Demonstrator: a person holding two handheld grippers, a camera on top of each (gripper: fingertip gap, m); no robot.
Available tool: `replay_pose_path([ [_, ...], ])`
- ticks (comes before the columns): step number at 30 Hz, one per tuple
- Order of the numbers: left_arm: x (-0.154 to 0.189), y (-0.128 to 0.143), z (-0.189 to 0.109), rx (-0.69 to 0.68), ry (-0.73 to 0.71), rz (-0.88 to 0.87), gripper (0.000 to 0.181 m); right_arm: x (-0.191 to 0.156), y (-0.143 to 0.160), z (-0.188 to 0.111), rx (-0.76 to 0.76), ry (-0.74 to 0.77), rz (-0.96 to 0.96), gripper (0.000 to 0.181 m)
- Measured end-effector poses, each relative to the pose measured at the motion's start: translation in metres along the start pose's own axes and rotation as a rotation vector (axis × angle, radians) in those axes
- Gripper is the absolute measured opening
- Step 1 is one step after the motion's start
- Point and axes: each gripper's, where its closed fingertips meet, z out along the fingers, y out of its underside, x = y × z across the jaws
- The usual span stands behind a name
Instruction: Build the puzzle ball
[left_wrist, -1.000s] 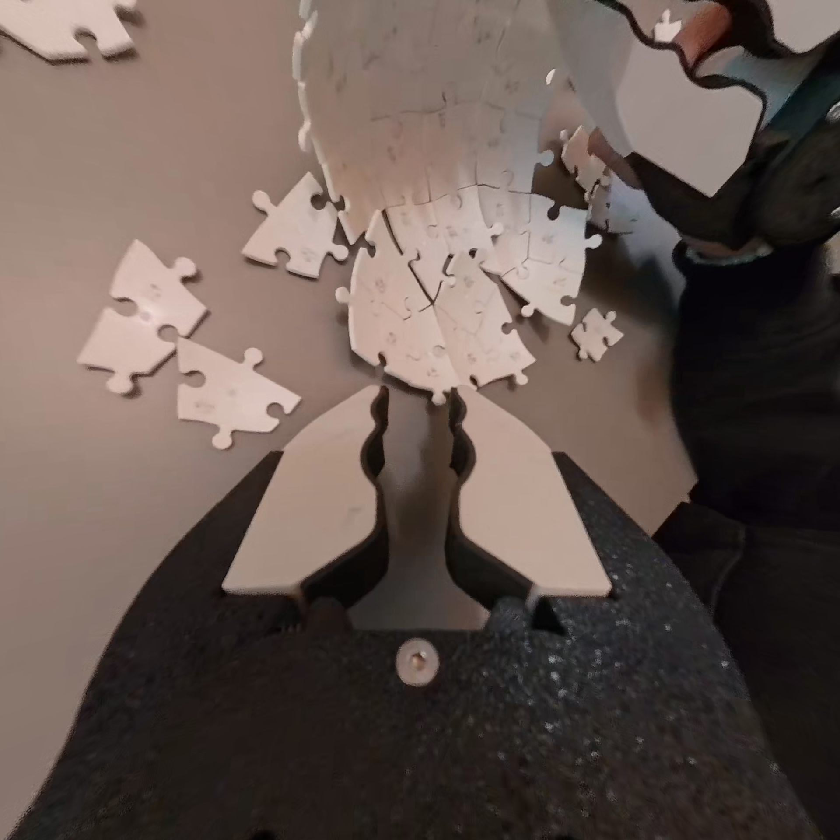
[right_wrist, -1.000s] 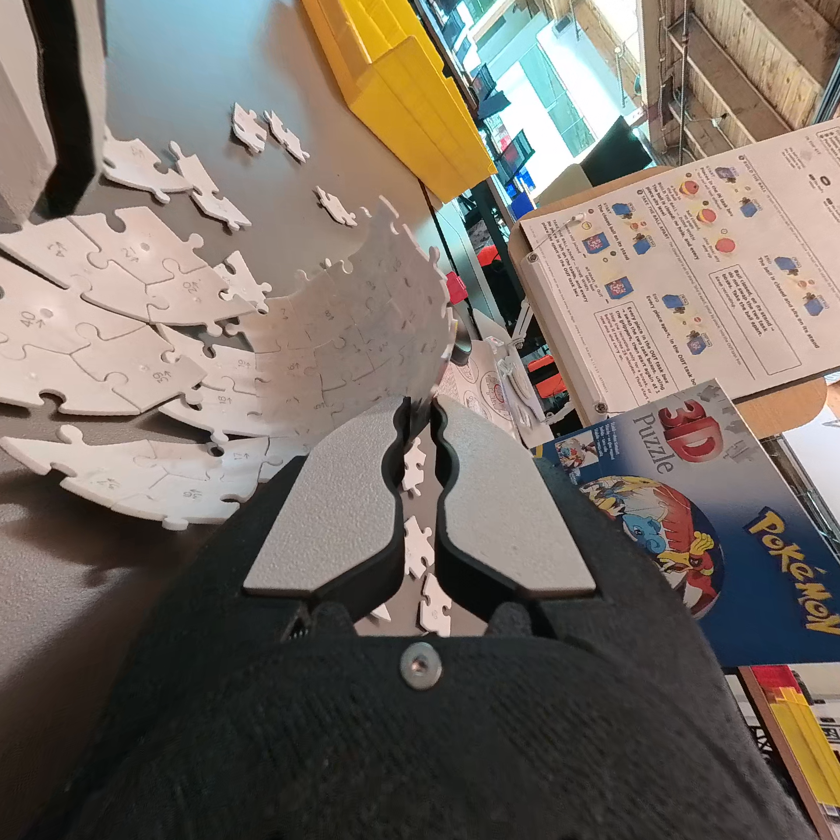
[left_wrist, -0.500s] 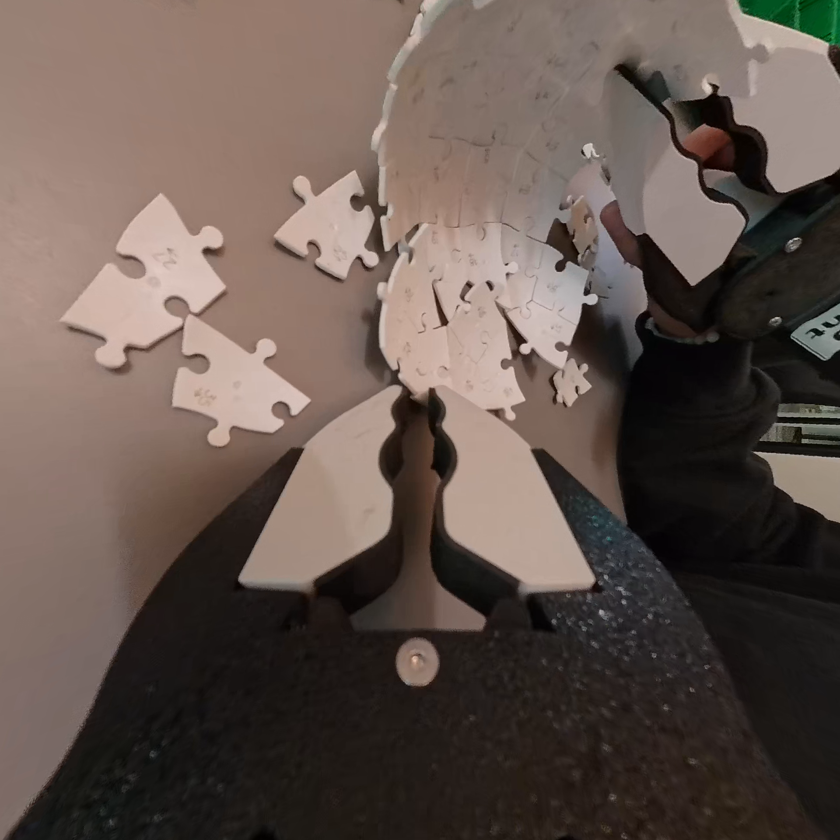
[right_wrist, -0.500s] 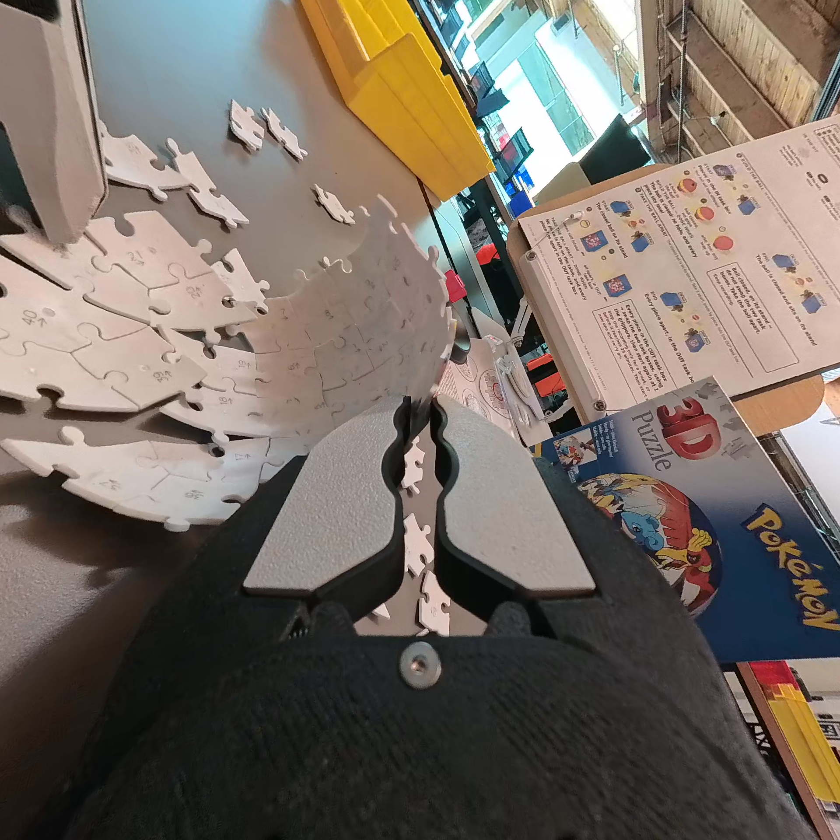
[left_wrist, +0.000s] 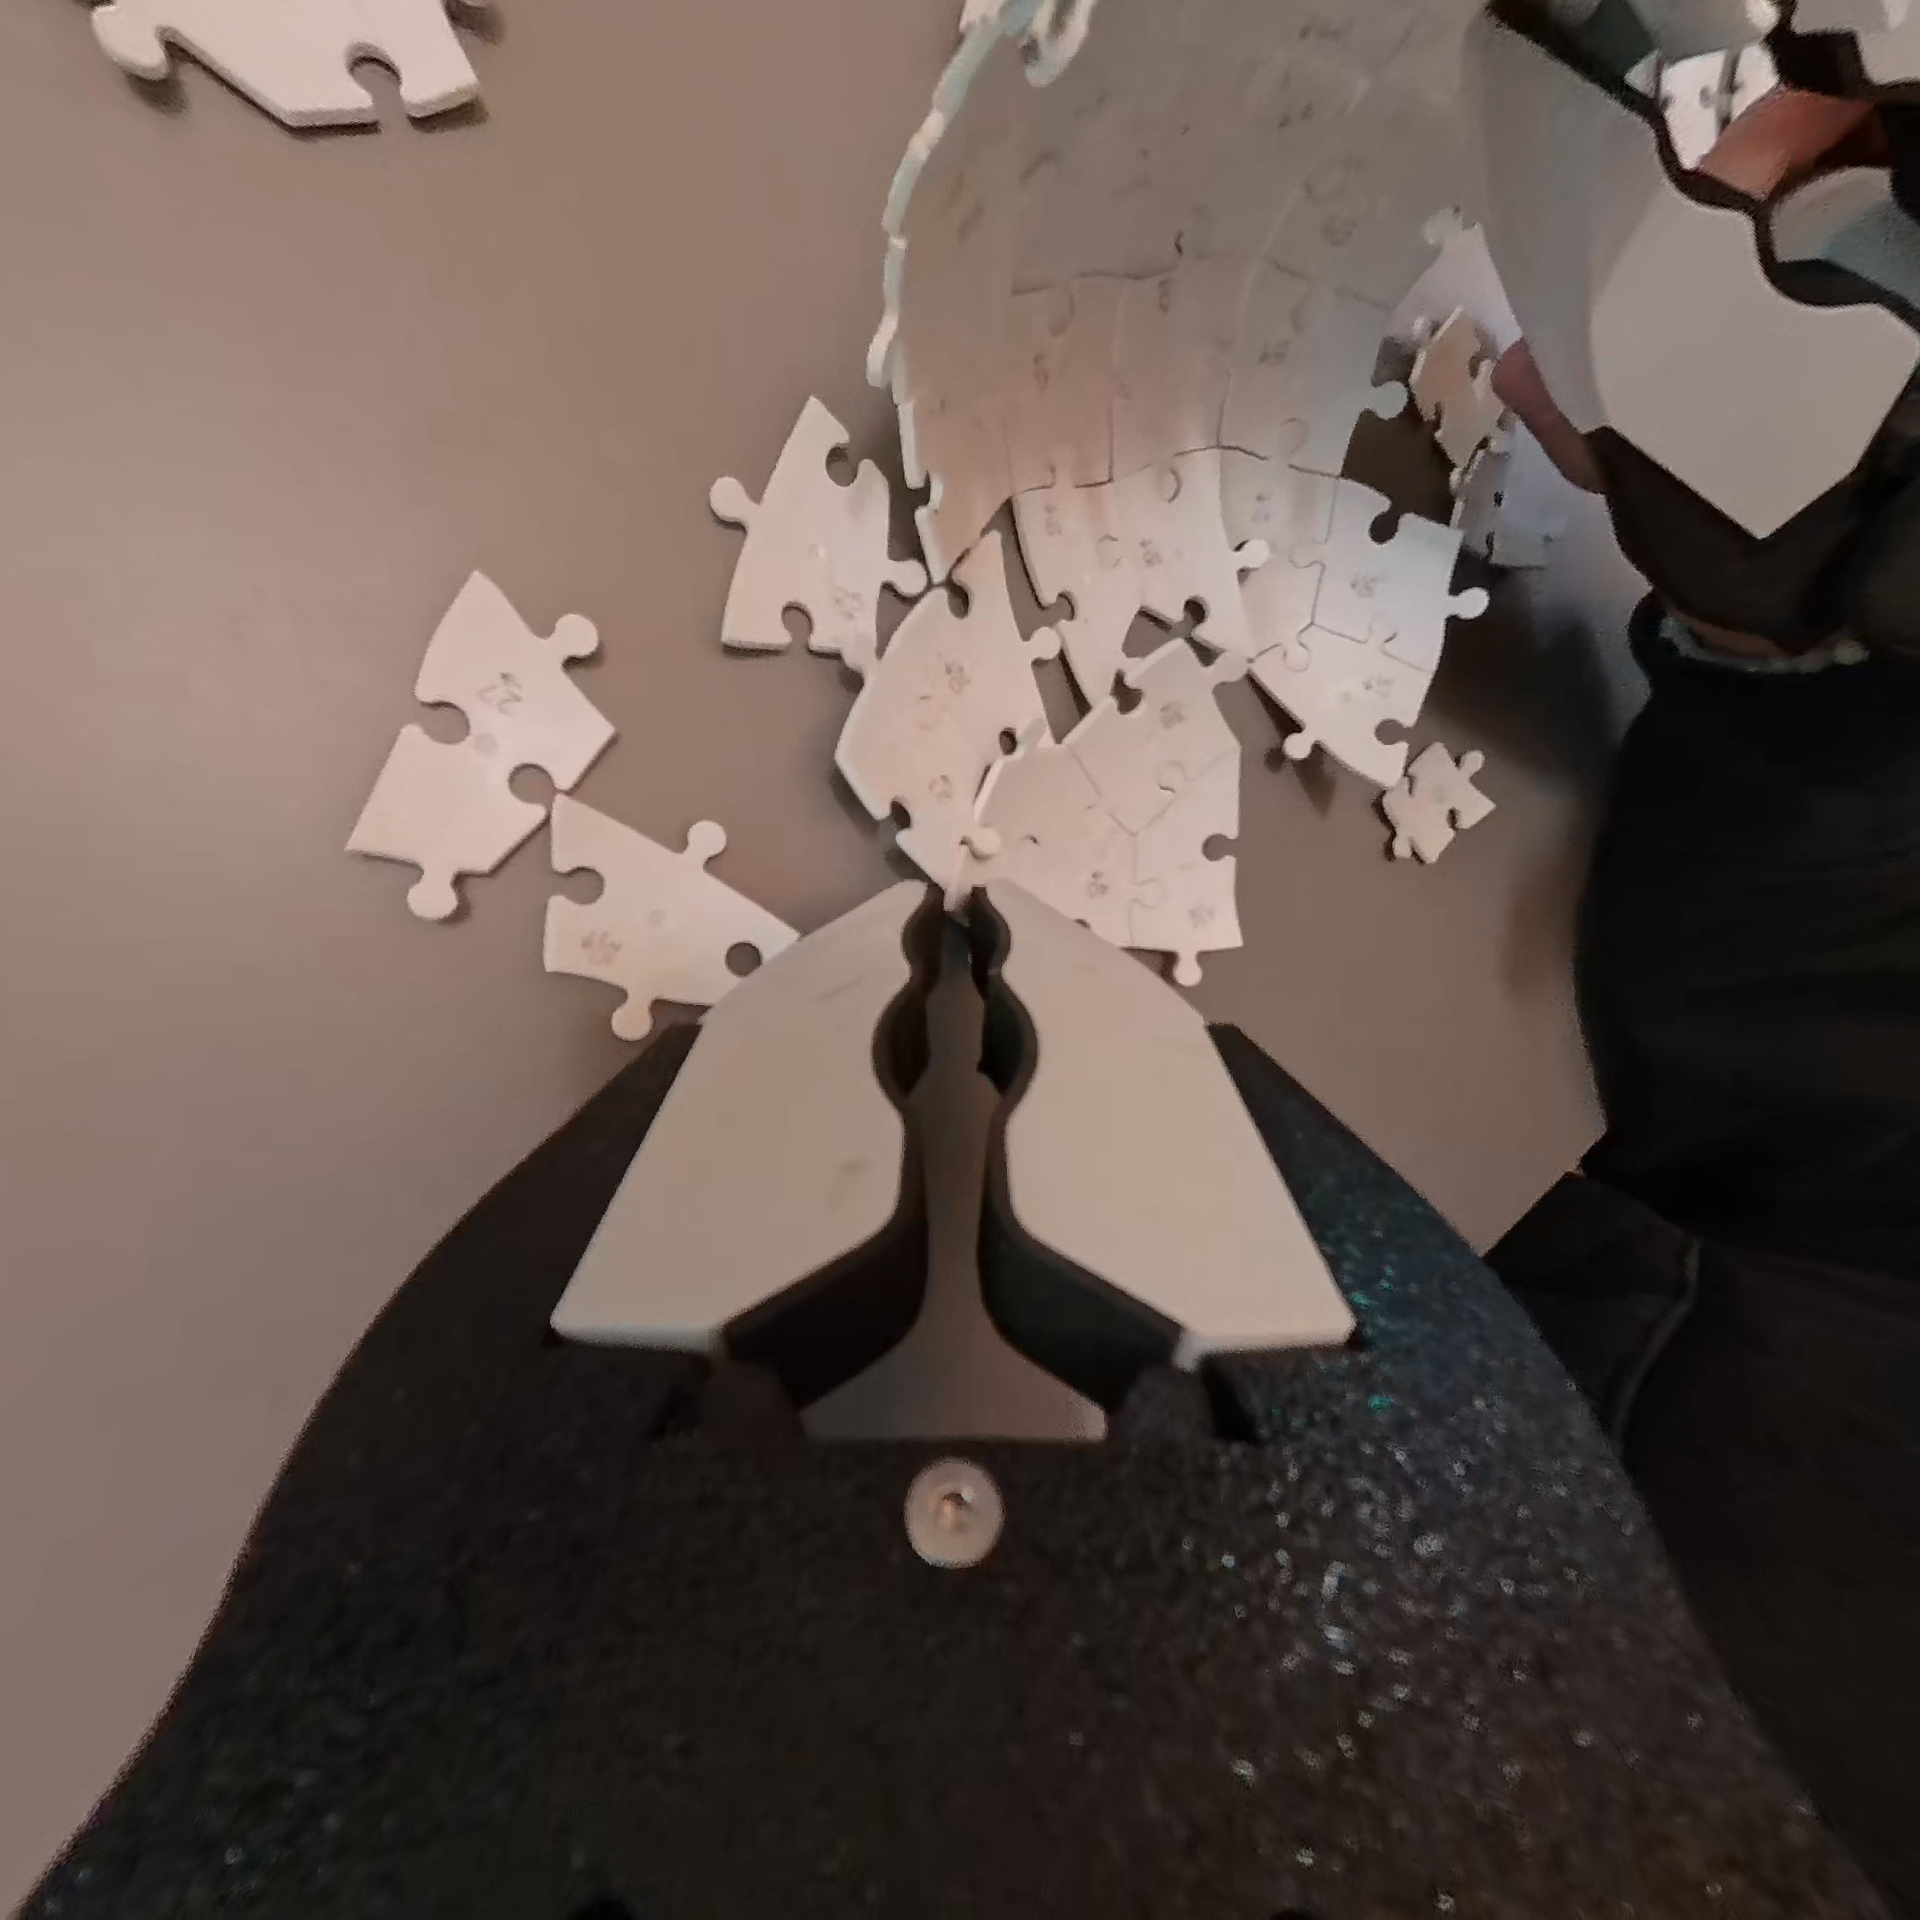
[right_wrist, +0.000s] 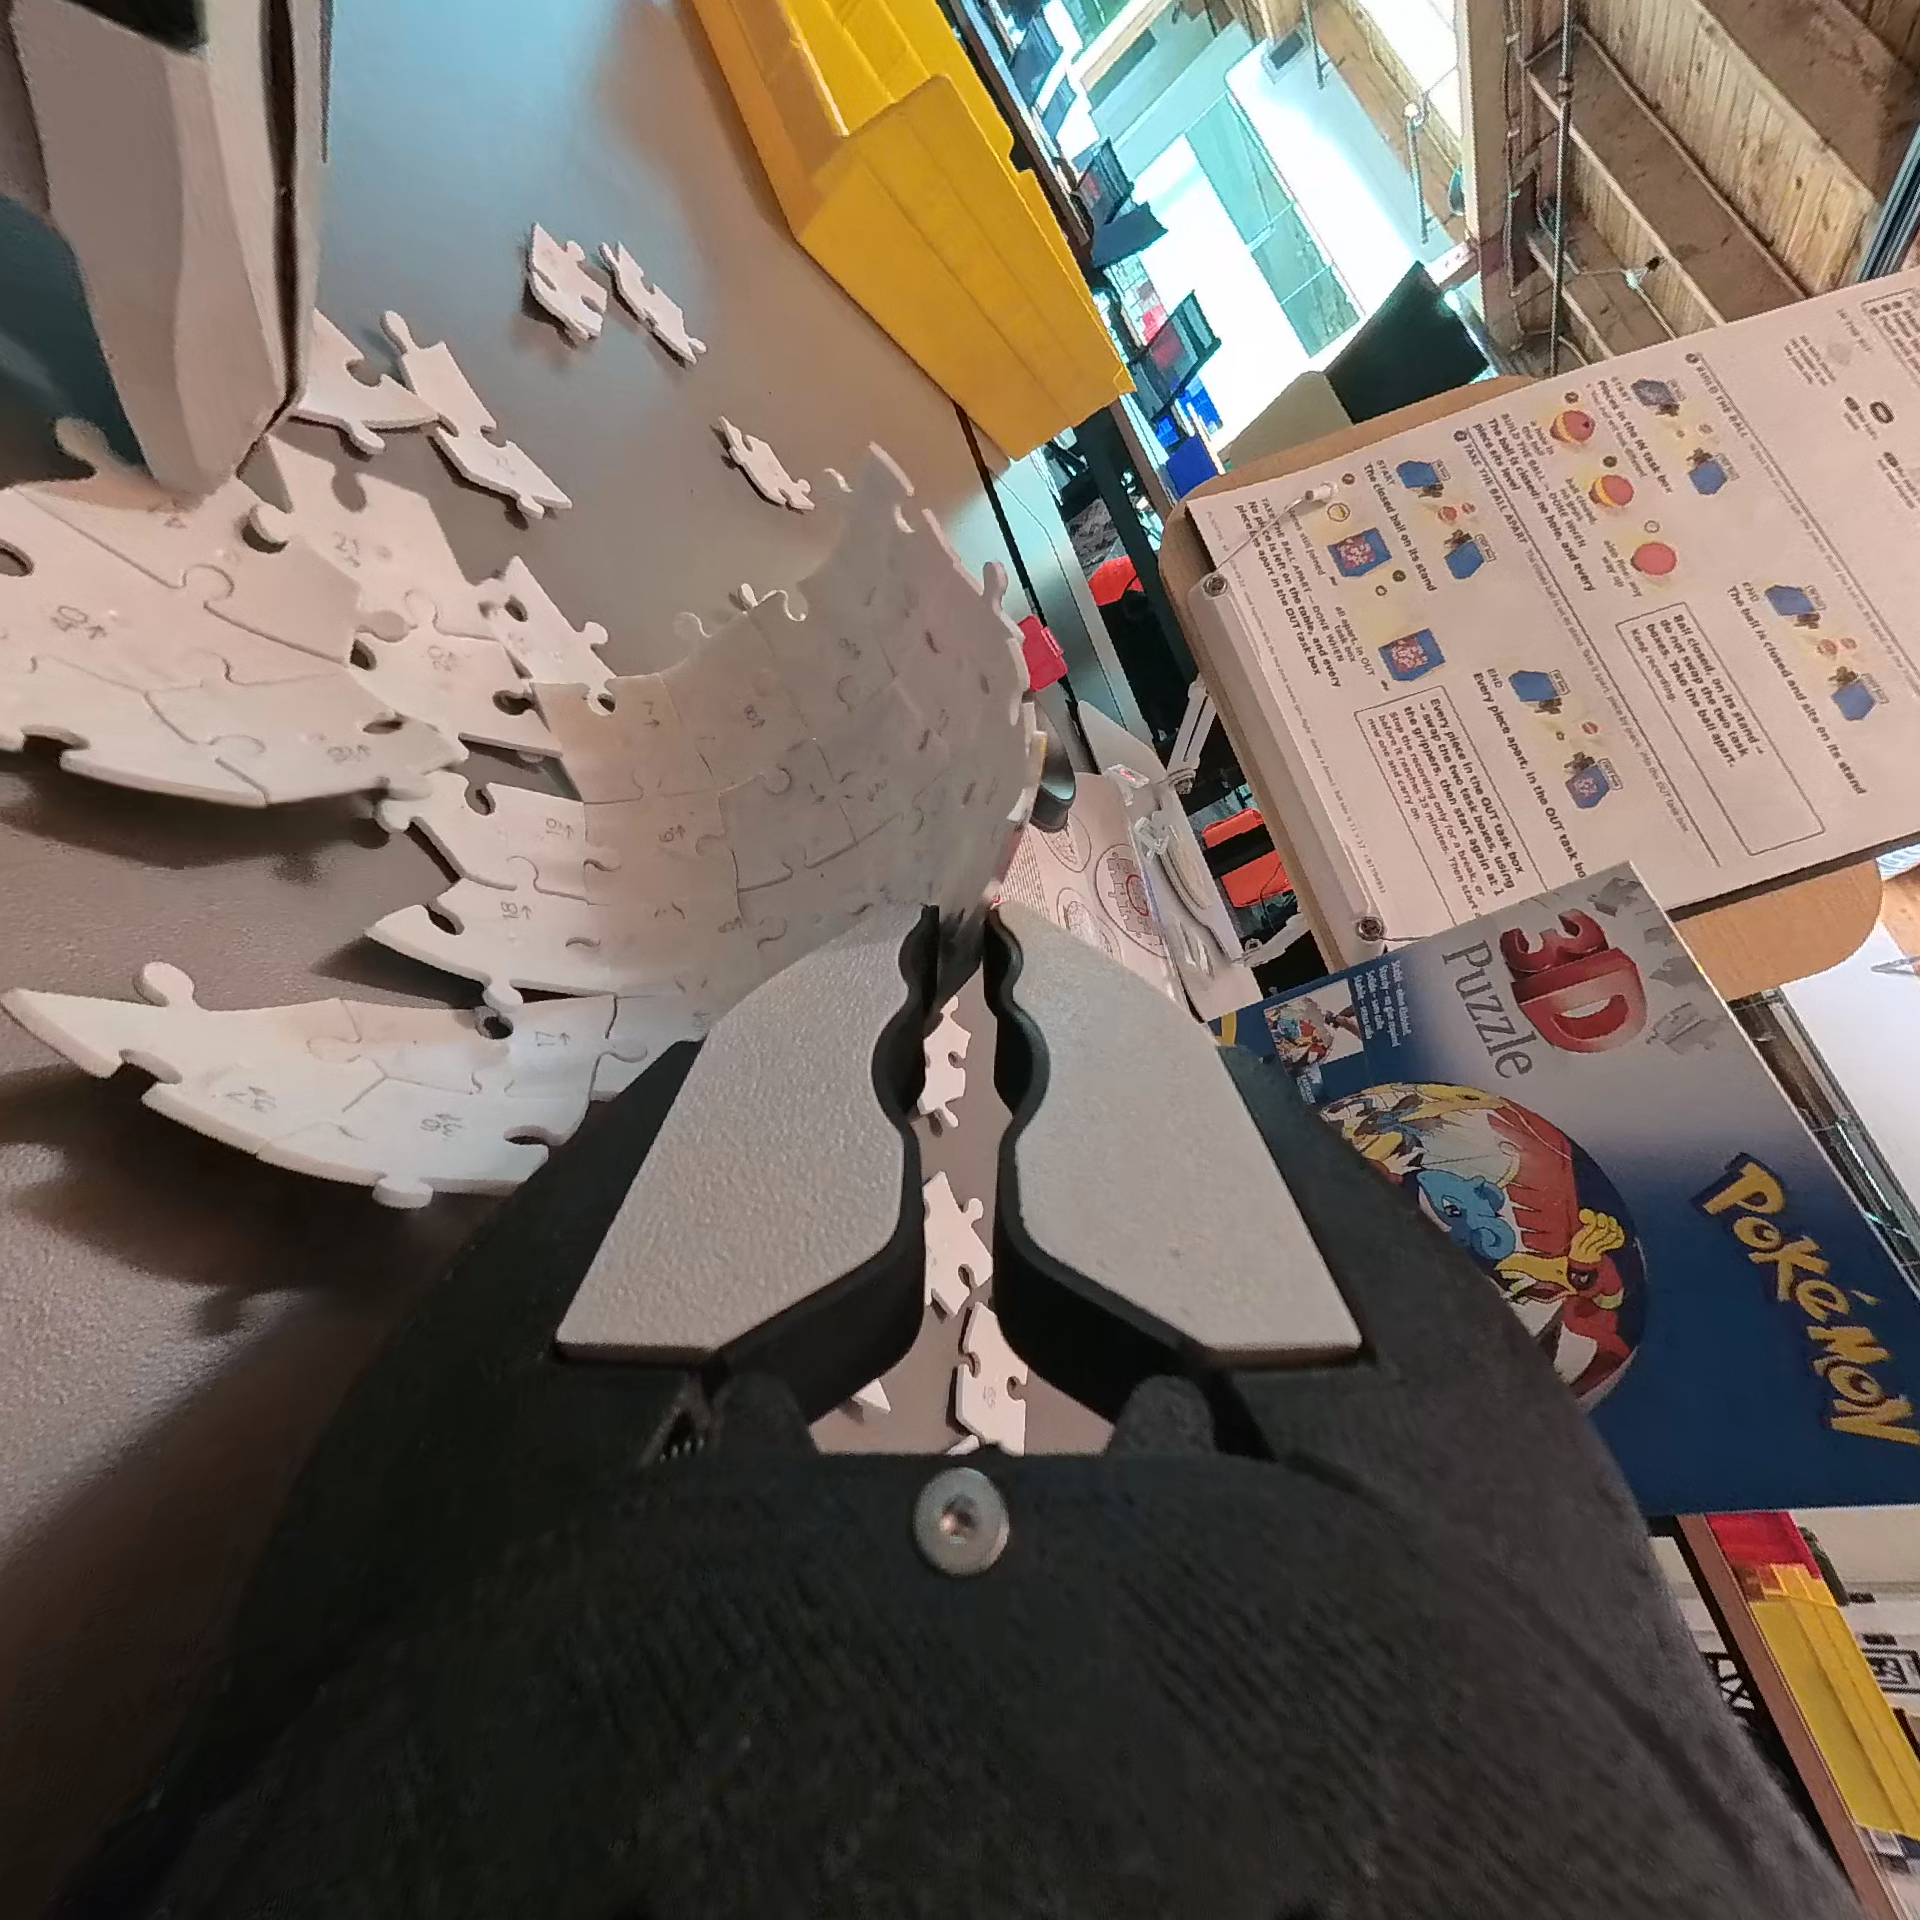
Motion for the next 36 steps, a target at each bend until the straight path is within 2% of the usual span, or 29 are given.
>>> replay_pose_path([
  [8, 0.001, 0.004, 0.0, -0.024, 0.01, 0.027, 0.005, 0.0, 0.0, 0.0, 0.001, -0.001, 0.005, 0.008],
  [13, -0.001, 0.015, -0.006, -0.117, 0.012, 0.099, 0.005, 0.0, 0.001, 0.0, -0.002, 0.0, 0.005, 0.008],
  [22, -0.029, 0.022, -0.024, -0.253, -0.153, 0.285, 0.006, 0.0, 0.003, 0.0, -0.013, 0.002, 0.001, 0.009],
  [28, -0.03, 0.026, -0.028, -0.277, -0.167, 0.349, 0.014, 0.0, 0.003, 0.0, -0.011, 0.003, 0.002, 0.008],
  [33, -0.029, 0.003, -0.042, -0.176, -0.183, 0.417, 0.021, 0.0, 0.003, 0.0, -0.008, 0.002, 0.004, 0.008],
  [36, -0.032, -0.013, -0.038, -0.149, -0.191, 0.599, 0.031, 0.0, 0.001, 0.001, -0.003, 0.001, 0.005, 0.008],
])
